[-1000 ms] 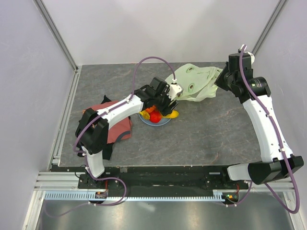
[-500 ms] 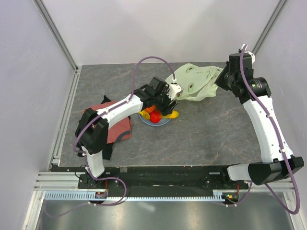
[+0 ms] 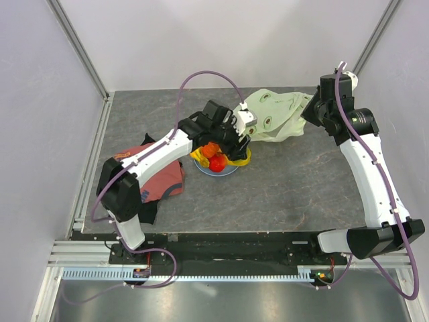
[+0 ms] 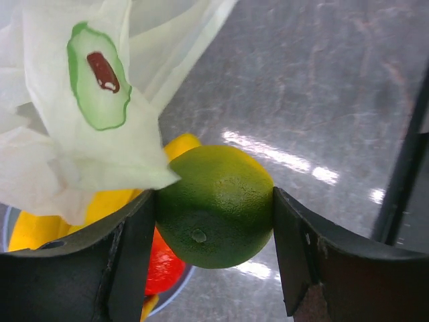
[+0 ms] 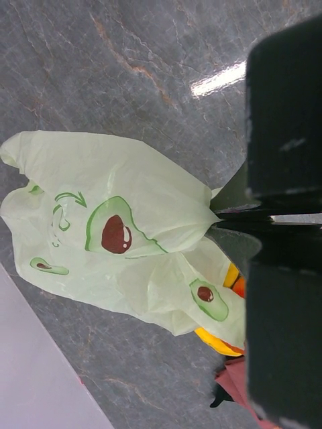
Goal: Place the fruits into the plastic bag
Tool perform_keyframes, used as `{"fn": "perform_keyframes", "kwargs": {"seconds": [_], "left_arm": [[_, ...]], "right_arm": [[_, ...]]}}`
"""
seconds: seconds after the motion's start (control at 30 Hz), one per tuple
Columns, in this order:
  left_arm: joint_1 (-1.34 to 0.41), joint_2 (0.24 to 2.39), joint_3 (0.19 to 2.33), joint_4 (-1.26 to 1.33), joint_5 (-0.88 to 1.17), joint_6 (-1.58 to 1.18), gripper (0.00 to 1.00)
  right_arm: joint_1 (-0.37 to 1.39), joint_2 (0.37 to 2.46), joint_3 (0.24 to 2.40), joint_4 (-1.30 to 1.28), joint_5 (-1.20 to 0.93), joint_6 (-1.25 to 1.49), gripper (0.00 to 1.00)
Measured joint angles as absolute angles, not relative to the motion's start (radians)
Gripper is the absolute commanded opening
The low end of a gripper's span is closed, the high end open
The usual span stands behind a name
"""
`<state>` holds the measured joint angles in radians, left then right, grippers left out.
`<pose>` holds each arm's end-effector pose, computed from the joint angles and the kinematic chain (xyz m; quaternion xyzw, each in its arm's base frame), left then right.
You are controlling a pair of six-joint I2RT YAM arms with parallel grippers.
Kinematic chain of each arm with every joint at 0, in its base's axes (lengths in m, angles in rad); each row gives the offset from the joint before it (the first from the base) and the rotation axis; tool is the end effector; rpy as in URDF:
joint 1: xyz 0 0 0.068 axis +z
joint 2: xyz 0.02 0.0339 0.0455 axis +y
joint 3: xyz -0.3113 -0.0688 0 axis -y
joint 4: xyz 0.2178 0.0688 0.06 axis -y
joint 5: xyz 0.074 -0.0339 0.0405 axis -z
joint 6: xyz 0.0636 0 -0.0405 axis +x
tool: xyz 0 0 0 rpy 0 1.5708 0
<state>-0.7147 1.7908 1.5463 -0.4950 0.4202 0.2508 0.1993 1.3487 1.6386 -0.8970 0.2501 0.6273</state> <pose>0.2937 -0.2892 0.3338 0.4899 0.7534 -0.2765 0.3405 0.2525 0.0349 0.4595 0.2432 0.8469 0.0835 0.4655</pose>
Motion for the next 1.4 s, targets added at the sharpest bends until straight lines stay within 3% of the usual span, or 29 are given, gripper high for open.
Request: {"fn": "perform_keyframes", "kwargs": {"seconds": [0.37, 0.6, 0.87, 1.4], "left_arm": [[-0.715, 1.622, 1.599, -0.529, 0.648, 0.088, 0.46], [-0.715, 1.667, 1.744, -0.438, 0.712, -0.060, 0.46], [-0.722, 1.792, 1.810, -0.315, 0.703, -0.220, 0.47], [-0.806, 1.953, 1.828, -0.132, 0.555, -0.377, 0.46]], "right_arm": [[0.199, 1.316, 1.501, -0.810, 0.216, 0.527, 0.03], [0.199, 1.262, 1.436, -0.763, 0.089, 0.443, 0.03], [0.199, 1.135, 1.422, -0.732, -0.111, 0.386, 0.04], [0.199, 1.085, 1.419, -0.791, -0.184, 0.365, 0.05]]}}
